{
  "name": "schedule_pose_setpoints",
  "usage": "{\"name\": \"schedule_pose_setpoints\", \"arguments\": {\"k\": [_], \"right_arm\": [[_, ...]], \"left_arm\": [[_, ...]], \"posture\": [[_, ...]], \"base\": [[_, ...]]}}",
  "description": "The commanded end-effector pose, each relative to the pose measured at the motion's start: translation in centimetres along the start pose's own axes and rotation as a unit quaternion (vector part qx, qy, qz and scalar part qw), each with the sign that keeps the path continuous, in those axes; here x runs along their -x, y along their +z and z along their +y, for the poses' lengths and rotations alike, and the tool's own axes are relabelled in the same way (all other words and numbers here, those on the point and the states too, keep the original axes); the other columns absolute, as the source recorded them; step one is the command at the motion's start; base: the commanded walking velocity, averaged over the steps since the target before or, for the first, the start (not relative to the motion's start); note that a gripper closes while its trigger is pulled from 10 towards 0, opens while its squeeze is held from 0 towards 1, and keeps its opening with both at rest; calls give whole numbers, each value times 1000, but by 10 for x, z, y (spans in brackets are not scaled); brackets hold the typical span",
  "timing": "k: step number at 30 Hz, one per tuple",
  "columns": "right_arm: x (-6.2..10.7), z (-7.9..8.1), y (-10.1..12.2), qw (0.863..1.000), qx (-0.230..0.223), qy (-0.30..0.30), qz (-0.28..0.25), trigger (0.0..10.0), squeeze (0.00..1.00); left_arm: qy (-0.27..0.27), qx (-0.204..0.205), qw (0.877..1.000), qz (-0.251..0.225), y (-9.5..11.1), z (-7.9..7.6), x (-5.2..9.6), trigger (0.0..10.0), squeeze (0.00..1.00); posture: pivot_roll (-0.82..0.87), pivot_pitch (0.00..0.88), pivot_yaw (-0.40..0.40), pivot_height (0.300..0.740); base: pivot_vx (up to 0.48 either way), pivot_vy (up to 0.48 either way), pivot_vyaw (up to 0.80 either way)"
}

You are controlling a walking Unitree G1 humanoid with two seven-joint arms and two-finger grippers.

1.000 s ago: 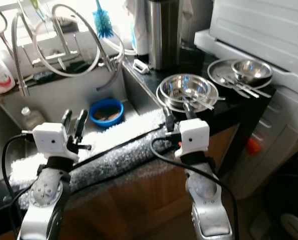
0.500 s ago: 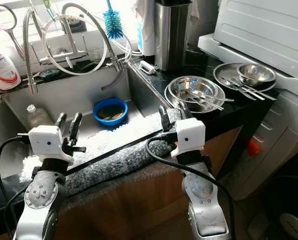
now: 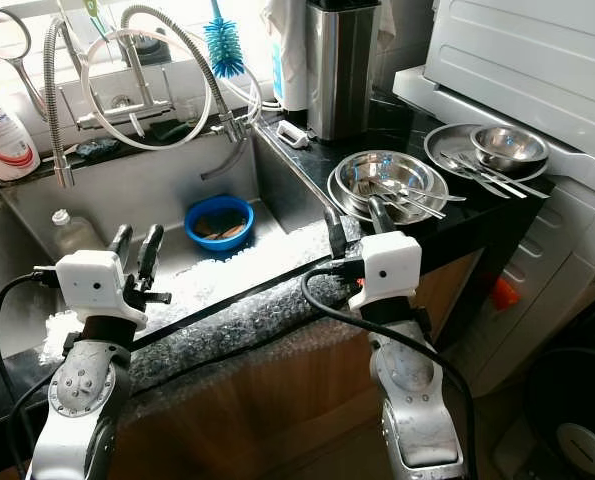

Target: Kitchen organization

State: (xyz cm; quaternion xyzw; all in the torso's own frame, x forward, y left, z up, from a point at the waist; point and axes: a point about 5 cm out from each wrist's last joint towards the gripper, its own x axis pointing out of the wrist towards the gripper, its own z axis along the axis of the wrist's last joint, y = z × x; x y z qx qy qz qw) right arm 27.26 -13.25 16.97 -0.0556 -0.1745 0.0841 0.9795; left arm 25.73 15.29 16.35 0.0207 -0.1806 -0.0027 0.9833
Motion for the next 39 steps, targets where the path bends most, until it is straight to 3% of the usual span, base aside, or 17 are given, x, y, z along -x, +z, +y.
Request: {"name": "schedule_pose_setpoints", "arguments": {"k": [1, 2, 3, 4, 9, 10, 11, 12, 13, 19, 27, 39], "right_arm": [[-2, 0, 2, 1000, -7, -3, -3, 10000, 1000], [-2, -1, 2, 1000, -7, -4, -4, 10000, 1000], [-2, -2, 3, 1000, -7, -7, -4, 10000, 1000], [-2, -3, 4, 1000, -6, -11, -6, 10000, 1000], [-1, -8, 8, 1000, -2, -28, -12, 10000, 1000], [0, -11, 10, 999, 5, -39, -13, 10000, 1000], [1, -13, 11, 999, 8, -43, -13, 10000, 1000], [1, -13, 11, 999, 10, -46, -13, 10000, 855], [1, -14, 12, 999, 13, -47, -12, 10000, 0], [5, -21, 13, 998, 25, -63, -7, 10000, 0], [12, -40, 4, 990, -17, -137, 27, 10000, 0], [2, -33, 1, 991, -45, -121, 38, 10000, 0]], "left_arm": [[2, 0, 1000, -5, 1, 2, -3, 10000, 239], [2, 0, 1000, -5, 1, 1, -3, 10000, 239], [1, 0, 1000, -6, 2, 1, -3, 10000, 514], [2, 0, 1000, -5, 1, 1, -3, 10000, 1000], [5, 0, 1000, -4, 0, 1, -2, 10000, 1000], [4, 0, 1000, -6, 1, 0, -3, 10000, 0], [4, 0, 1000, -6, 1, 0, -3, 10000, 0], [4, 0, 1000, -6, 1, 0, -3, 10000, 0], [4, 0, 1000, -7, 1, 0, -3, 10000, 0], [-3, 3, 1000, -2, -1, -2, -4, 10000, 0], [-8, 6, 1000, 1, -3, -4, -3, 10000, 0], [-8, 7, 1000, 1, -3, -4, -3, 10000, 0]], "posture": [[-225, 0, 68, 740], [-225, 0, 68, 740], [-224, 0, 69, 740], [-225, 0, 69, 740], [-228, 0, 72, 740], [-229, 0, 74, 740], [-229, 0, 74, 740], [-229, 0, 74, 740], [-232, 0, 77, 740], [-237, 0, 74, 740], [-237, 0, 71, 740], [-229, 0, 71, 740]], "base": [[0, 0, 0], [0, 0, 0], [0, 0, 0], [0, 0, 0], [0, 0, 0], [0, 0, 0], [0, 0, 0], [0, 0, 0], [0, 0, 0], [0, 0, 0], [0, 0, 0], [0, 0, 0]]}}
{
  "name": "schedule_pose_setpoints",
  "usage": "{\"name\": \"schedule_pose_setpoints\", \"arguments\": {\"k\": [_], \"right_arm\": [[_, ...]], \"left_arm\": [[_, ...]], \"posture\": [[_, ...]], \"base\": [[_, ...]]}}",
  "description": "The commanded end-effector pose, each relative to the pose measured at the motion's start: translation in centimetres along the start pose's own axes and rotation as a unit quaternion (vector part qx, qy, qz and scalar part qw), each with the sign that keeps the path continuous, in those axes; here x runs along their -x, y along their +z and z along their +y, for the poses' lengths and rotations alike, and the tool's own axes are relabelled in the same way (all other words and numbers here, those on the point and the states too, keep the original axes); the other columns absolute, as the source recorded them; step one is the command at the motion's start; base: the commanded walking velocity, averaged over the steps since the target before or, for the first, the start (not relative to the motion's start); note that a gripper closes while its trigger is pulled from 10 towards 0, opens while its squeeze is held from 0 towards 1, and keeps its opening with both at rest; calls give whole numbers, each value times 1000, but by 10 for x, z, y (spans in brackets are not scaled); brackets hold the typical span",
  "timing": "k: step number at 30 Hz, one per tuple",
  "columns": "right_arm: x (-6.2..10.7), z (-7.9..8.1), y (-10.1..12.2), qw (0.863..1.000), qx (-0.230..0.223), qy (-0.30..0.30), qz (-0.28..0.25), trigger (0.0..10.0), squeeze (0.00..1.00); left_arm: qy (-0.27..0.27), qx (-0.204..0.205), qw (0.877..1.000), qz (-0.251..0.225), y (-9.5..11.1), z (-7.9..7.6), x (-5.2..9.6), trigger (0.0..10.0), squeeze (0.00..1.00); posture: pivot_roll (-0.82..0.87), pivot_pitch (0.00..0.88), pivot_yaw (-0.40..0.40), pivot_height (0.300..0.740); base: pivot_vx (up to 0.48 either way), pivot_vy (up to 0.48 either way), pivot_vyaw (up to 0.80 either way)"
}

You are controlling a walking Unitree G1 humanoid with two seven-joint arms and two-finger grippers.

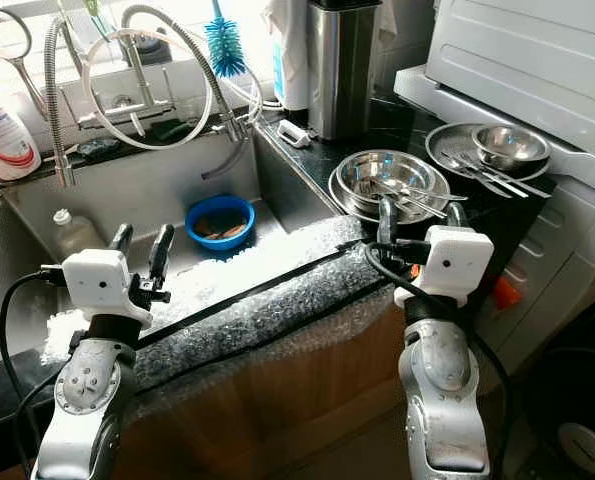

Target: Kitchen organization

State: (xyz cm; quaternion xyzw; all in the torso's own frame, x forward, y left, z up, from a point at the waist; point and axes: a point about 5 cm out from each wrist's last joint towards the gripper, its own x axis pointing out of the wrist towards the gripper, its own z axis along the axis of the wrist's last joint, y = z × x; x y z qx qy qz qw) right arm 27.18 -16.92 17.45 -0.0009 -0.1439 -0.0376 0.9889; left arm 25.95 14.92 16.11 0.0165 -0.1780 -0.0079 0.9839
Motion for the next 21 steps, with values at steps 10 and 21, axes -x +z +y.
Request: {"name": "schedule_pose_setpoints", "arguments": {"k": [10, 21], "right_arm": [[-8, 4, -4, 1000, -3, 4, 14, 10000, 0], [-11, 4, -6, 1000, 1, 6, 21, 10000, 0]], "left_arm": [[-8, 2, 1000, 0, -1, -1, -2, 10000, 0], [-12, 0, 1000, 0, -1, -2, -2, 10000, 0]], "posture": [[-221, 0, 71, 740], [-221, 0, 73, 740]], "base": [[0, 0, 0], [0, 0, 0]]}}
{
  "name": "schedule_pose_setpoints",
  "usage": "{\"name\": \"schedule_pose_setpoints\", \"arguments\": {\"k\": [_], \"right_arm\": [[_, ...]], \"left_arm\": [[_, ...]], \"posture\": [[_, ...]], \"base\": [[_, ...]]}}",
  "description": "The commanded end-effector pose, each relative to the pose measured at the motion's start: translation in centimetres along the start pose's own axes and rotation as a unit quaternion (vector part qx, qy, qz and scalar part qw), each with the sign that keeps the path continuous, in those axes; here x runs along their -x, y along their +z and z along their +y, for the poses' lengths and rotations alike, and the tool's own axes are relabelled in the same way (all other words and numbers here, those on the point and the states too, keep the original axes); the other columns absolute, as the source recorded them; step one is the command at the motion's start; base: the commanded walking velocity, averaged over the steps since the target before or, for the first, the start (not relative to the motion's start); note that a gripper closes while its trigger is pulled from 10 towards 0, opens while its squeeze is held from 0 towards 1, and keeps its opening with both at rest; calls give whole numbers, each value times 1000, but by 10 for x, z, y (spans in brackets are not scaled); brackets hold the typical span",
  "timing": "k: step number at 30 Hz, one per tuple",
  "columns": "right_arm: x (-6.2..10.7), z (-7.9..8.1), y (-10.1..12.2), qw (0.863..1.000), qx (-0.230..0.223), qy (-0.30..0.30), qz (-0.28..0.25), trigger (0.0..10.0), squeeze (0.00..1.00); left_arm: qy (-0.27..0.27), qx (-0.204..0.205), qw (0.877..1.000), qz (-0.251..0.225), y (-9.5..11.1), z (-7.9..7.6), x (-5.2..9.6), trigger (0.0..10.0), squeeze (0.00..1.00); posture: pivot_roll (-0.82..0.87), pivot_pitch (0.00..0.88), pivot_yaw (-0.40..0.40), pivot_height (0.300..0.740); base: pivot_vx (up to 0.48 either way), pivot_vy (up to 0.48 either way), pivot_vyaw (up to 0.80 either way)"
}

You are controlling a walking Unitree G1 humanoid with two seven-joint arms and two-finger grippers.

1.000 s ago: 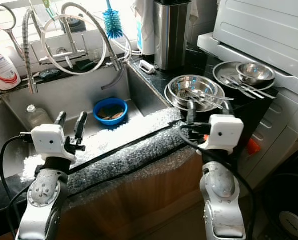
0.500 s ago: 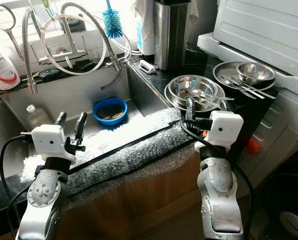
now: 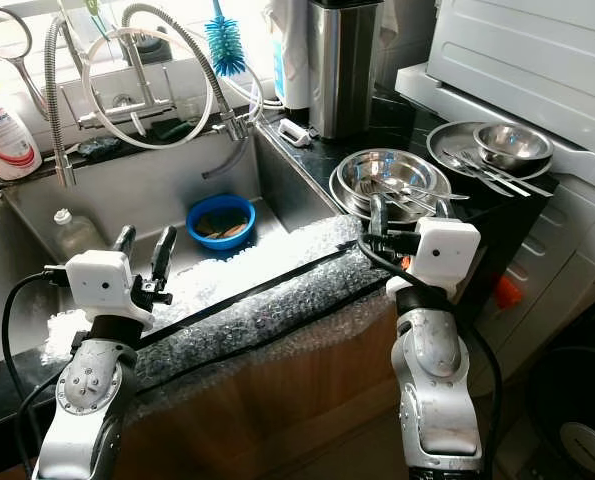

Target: Kitchen organization

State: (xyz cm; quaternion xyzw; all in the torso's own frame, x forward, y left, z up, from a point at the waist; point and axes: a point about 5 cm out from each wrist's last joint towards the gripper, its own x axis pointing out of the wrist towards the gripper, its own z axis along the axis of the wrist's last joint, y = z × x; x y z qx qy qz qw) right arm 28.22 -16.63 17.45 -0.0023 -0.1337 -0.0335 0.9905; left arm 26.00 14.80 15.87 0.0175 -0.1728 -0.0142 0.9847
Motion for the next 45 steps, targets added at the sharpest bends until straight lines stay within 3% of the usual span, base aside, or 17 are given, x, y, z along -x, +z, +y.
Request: {"name": "schedule_pose_setpoints", "arguments": {"k": [1, 30, 45], "right_arm": [[-2, 1, -3, 1000, 0, 3, 13, 10000, 0], [-9, 5, -13, 998, 17, 28, 57, 10000, 0], [-17, -1, -10, 999, 25, 7, 46, 10000, 0]], "left_arm": [[-6, 0, 1000, -5, 2, -1, -2, 10000, 0], [-6, 1, 1000, -3, 0, -3, -2, 10000, 0], [-7, 1, 1000, -5, 0, -3, -3, 10000, 0]], "posture": [[-223, 0, 73, 740], [-221, 0, 71, 740], [-222, 0, 71, 740]], "base": [[0, 0, 0], [0, 0, 0], [0, 0, 0]]}}
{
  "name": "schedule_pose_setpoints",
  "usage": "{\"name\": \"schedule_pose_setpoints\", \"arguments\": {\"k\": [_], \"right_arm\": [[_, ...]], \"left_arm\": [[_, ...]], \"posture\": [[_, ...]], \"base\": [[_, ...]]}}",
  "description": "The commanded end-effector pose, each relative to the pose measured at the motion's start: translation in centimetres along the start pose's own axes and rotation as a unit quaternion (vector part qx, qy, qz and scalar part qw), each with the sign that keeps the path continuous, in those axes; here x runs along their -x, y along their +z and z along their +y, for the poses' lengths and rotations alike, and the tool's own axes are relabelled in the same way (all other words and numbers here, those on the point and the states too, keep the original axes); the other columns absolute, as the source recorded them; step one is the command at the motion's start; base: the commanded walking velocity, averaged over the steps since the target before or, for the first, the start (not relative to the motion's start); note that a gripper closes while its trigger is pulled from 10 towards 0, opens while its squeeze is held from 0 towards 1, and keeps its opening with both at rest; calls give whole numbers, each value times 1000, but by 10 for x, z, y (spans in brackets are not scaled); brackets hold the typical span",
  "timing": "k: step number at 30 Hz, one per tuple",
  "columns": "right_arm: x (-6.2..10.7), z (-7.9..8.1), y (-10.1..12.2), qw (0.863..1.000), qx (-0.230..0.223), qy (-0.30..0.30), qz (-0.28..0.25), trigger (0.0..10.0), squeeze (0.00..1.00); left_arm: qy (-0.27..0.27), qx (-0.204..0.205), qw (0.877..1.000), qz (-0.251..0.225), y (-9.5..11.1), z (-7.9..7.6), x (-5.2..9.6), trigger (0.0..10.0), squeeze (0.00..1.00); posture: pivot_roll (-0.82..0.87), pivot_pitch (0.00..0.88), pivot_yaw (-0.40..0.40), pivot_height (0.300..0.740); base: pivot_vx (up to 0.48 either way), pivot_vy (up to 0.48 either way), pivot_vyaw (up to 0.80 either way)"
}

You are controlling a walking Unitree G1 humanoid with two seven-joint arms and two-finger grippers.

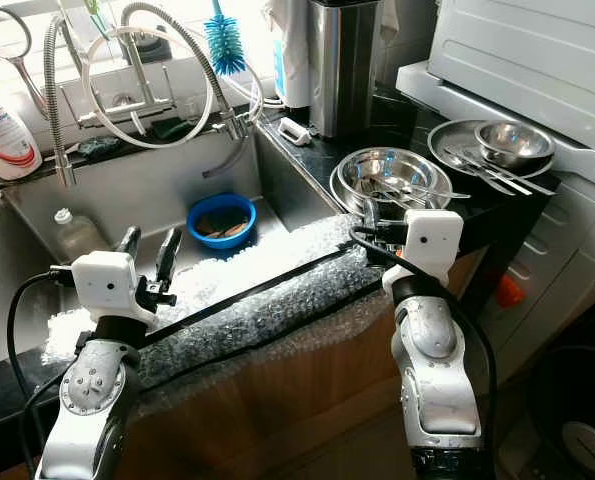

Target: Kitchen organization

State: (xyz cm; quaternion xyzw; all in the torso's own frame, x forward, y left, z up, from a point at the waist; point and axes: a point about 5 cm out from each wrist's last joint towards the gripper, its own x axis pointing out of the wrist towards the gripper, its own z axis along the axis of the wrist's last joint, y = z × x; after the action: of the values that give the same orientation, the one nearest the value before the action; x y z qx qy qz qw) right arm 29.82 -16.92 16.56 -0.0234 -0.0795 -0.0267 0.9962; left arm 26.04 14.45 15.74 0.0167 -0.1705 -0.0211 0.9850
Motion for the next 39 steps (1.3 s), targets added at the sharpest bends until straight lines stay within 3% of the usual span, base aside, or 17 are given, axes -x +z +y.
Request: {"name": "schedule_pose_setpoints", "arguments": {"k": [1, 8, 9, 10, 11, 13, 15, 16, 17, 30, 33, 34, 35, 36, 37, 39], "right_arm": [[-4, 0, 3, 1000, 3, -3, -8, 10000, 0], [-6, 0, 0, 1000, 12, -3, 1, 10000, 0], [-7, -1, -1, 1000, 13, -5, 2, 8667, 0], [-8, -1, -1, 1000, 13, -6, 0, 4745, 0], [-8, -1, -1, 1000, 13, -6, -1, 4745, 0], [-9, -1, 0, 1000, 14, -6, -1, 0, 0], [-9, -1, 0, 1000, 15, -6, -1, 0, 0], [-9, -1, 0, 1000, 15, -6, -1, 1020, 0], [-10, -1, -1, 1000, 15, -8, -1, 10000, 0], [-12, -1, -2, 1000, 17, -9, -3, 10000, 0], [-12, -1, -3, 1000, 16, -10, -4, 8353, 0], [-12, -1, -3, 1000, 17, -10, -5, 7216, 0], [-12, -1, -3, 1000, 16, -10, -5, 3922, 0], [-12, -1, -3, 1000, 16, -11, -6, 3922, 0], [-12, -1, -3, 1000, 16, -10, -6, 0, 0], [-12, -1, -3, 1000, 15, -10, -6, 0, 0]], "left_arm": [[-1, -1, 1000, -7, 2, 0, -3, 10000, 0], [0, -2, 1000, -7, 2, 0, -3, 10000, 0], [-1, -2, 1000, -7, 2, 0, -3, 10000, 0], [-1, -2, 1000, -7, 2, 0, -3, 10000, 0], [-1, -2, 1000, -7, 2, 0, -3, 10000, 0], [-1, -3, 1000, -6, 2, 0, -2, 10000, 0], [0, -4, 1000, -6, 2, 1, -2, 10000, 0], [0, -4, 1000, -6, 2, 1, -2, 10000, 0], [1, -4, 1000, -6, 2, 1, -2, 10000, 0], [-7, -2, 1000, -8, 3, 0, -3, 10000, 0], [-9, -3, 1000, -7, 3, 0, -2, 10000, 0], [-10, -3, 1000, -7, 3, 0, -2, 10000, 0], [-11, -3, 1000, -7, 3, -1, -2, 10000, 0], [-11, -3, 1000, -7, 3, -1, -2, 10000, 0], [-11, -3, 1000, -7, 3, -1, -2, 10000, 0], [-11, -3, 1000, -6, 3, -1, -2, 10000, 0]], "posture": [[-220, 0, 73, 740], [-218, 0, 74, 740], [-217, 0, 73, 740], [-214, 0, 72, 740], [-214, 0, 72, 740], [-213, 0, 71, 740], [-213, 0, 71, 740], [-213, 0, 71, 740], [-211, 0, 71, 740], [-212, 0, 79, 740], [-212, 0, 81, 740], [-212, 0, 81, 740], [-212, 0, 82, 740], [-212, 0, 82, 740], [-211, 0, 83, 740], [-211, 0, 83, 740]], "base": [[0, 0, 0], [0, 0, 0], [0, 0, 0], [0, 0, 0], [0, 0, 0], [0, 0, 0], [0, 0, 0], [0, 0, 0], [0, 0, 0], [0, 0, 0], [0, 0, 0], [0, 0, 0], [0, 0, 0], [0, 0, 0], [0, 0, 0], [0, 0, 0]]}}
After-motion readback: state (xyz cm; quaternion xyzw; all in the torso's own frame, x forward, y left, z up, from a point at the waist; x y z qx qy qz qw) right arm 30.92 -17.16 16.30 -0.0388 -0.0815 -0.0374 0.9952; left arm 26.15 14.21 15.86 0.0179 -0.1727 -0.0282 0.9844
